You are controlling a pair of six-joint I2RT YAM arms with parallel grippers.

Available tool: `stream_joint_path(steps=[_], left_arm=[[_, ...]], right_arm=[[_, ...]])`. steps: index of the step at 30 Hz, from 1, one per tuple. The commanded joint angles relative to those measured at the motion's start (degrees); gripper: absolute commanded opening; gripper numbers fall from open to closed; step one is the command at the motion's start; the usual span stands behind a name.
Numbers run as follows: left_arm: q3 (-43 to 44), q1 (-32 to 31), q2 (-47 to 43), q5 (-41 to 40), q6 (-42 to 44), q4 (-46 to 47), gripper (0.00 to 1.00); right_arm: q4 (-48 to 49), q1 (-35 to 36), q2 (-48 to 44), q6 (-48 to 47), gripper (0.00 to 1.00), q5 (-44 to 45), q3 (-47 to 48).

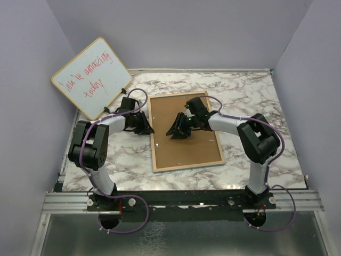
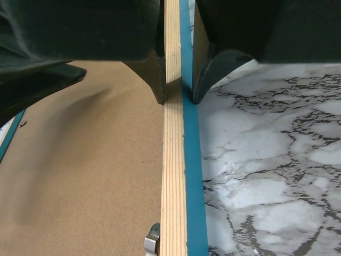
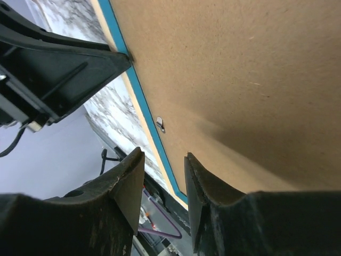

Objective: Put the photo into the frame

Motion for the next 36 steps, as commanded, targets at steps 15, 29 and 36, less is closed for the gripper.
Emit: stream_joint_path(steps=[15,29,36], left_arm=[[-5.82,-1.7,2.26,-0.56,-3.55,4.4,0.06],[-5.3,-1.03,3.47,1.39,-4.95,5.66,0.06],[-5.13,-0.48,3.49,1.36,-4.64,5.4,0.06]], right_arm=[[3.06,7.99,10.14,7.3,0.34,6.9,6.68],[1.84,10.25,11.0,2.02,0.34,8.4,7.5],[10.68,10.37,4.72,0.41,0.35,11.12,0.75]])
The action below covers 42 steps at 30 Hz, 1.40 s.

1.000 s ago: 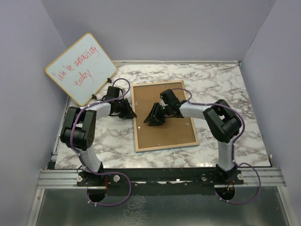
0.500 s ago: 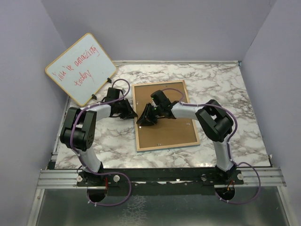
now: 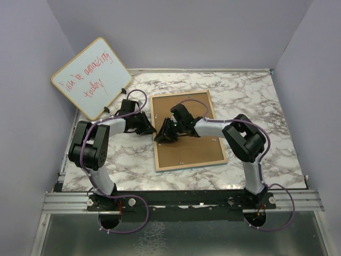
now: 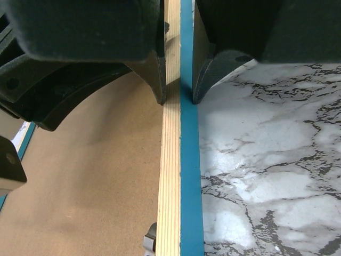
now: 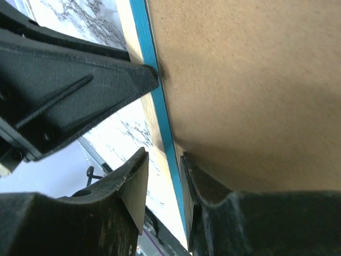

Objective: Put the photo into the frame

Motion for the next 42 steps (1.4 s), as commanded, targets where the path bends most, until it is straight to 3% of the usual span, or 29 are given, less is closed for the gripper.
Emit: stream_joint_path(steps=[1,6,16,27,42], left_arm=[[-2.22,0.03,3.37,-0.42,0.29,-2.24,0.05],[-1.94,0.08,2.84,-0.65,1.15,-3.22,0.05],[-1.59,0.06,2.9,-1.1,2.42,-4.19,0.05],[-1.1,0.08,3.14,-0.96,2.52,-4.32,0.05],[-1.45,0.08,3.8,-0.23,2.52,-4.41,0.05]], right_arm=[[7.47,0.62,-5.36,-2.15,0.36,4.39,-6.7],[8.11,0.59,-8.62,-1.09,0.36,7.78,-10.51],[6.9,0.87,-5.12,-1.43,0.37,3.77,-9.73],[3.33,1.19,-7.37,-1.76,0.37,3.54,-10.98],[2.52,1.16,-0.33,-4.93,0.37,2.67,-4.84]])
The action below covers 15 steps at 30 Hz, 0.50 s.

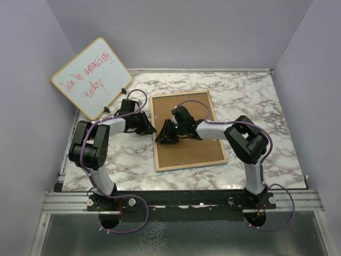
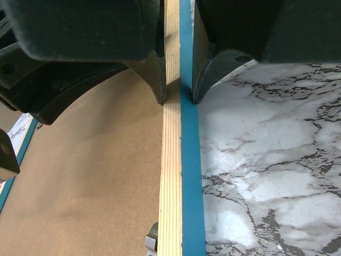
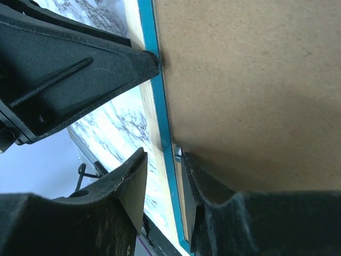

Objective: Put the photo into the frame

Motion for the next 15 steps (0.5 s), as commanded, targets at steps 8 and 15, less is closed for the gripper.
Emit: stream_joint_path(steps=[8,15], left_arm=[[-1.09,-0.16,3.82,-0.7,2.21,-4.71,0.05],[0.62,-0.16,4.59,-0.79,2.78,-5.49,0.04]], right_arm=[[0.53,0.57,4.3,-7.72,0.37,-4.28,0.2],[0.8,0.66,5.95,-10.23,0.38,-9.35,-1.08]])
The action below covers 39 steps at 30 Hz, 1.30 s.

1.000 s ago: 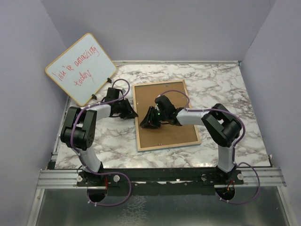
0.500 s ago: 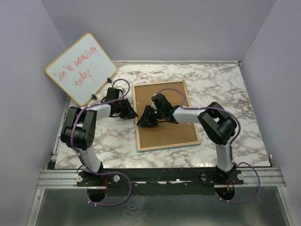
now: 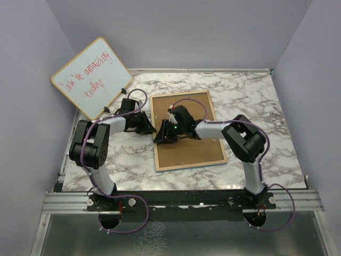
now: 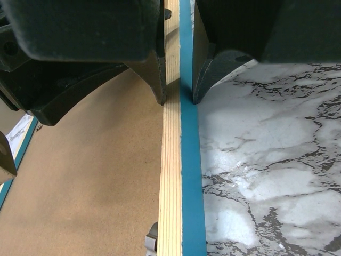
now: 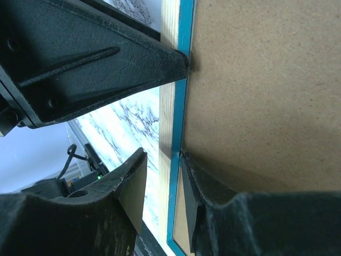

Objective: Put the photo into the frame

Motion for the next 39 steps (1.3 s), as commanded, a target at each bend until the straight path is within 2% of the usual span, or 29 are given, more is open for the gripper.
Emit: stream_joint_path(steps=[1,7,13,19,22,26,29,34,39], left_arm=[[-0.35,-0.27,4.06,-1.35,2.44,-4.31,0.04],[-0.69,-0.23,4.2,-1.81,2.47,-4.39,0.04],[-0.05,-0.18,4.28,-2.55,2.16,-4.39,0.05],[0.78,-0.18,5.3,-3.47,2.12,-4.37,0.05],[0.8,-0.24,5.88,-3.77,2.12,-4.29,0.05],[1.01,-0.08,5.77,-3.57,1.86,-4.29,0.07],[1.8,0.05,5.24,-2.92,2.44,-4.95,0.13],[3.93,0.1,4.37,-7.01,4.52,-8.24,0.21],[5.86,0.45,5.07,-7.95,6.02,-9.3,0.31]], right_arm=[[-2.76,0.77,3.68,-3.81,0.38,-3.82,-2.24],[-4.18,0.76,4.06,-8.64,0.38,-7.98,-1.67],[-11.51,0.73,7.17,-15.3,0.38,-13.93,4.95],[-13.87,0.77,9.34,-19.6,0.4,-16.7,7.38],[-14.47,0.77,8.76,-20.32,0.4,-14.77,6.98],[-12.48,0.73,3.53,-18.83,0.4,-7.32,4.76],[-9.69,0.56,-1.33,-16.07,0.4,0.29,3.32],[-0.58,-1.62,-10.15,-14.66,0.44,11.1,-2.75],[2.06,-6.07,-11.14,-14.94,0.46,11.13,-1.31]])
